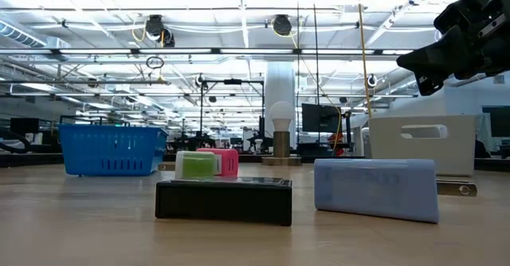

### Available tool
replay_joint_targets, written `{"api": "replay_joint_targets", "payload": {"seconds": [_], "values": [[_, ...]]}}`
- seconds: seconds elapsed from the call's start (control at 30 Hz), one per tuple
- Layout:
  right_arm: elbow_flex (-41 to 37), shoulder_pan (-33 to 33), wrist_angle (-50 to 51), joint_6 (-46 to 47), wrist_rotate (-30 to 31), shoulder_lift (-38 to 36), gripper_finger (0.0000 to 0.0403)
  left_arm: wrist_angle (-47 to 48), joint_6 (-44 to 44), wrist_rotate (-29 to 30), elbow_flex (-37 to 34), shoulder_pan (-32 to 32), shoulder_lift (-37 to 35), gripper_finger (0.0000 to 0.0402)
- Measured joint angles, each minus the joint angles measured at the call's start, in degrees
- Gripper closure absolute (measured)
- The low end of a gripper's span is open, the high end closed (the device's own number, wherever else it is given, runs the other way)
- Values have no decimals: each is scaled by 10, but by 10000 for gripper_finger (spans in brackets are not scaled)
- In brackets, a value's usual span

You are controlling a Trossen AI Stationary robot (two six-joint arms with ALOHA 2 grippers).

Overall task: Pick & Place Office items
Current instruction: Put the dark blue digital clock into the blue bin

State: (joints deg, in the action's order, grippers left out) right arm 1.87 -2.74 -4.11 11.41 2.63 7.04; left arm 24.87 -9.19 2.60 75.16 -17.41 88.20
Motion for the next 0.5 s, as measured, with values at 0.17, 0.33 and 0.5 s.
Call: {"api": "replay_joint_targets", "payload": {"seconds": [0.17, 0.33, 0.5], "values": [[0, 0, 1, -3, 0, 0, 403, 66, 31, 96, 0, -17, -85, 119], [0, 0, 1, -13, 0, 0, 403, 97, 62, 175, -6, -26, -152, 119], [0, 0, 1, -14, 0, 0, 403, 61, 90, 183, -83, -21, -232, 119]]}}
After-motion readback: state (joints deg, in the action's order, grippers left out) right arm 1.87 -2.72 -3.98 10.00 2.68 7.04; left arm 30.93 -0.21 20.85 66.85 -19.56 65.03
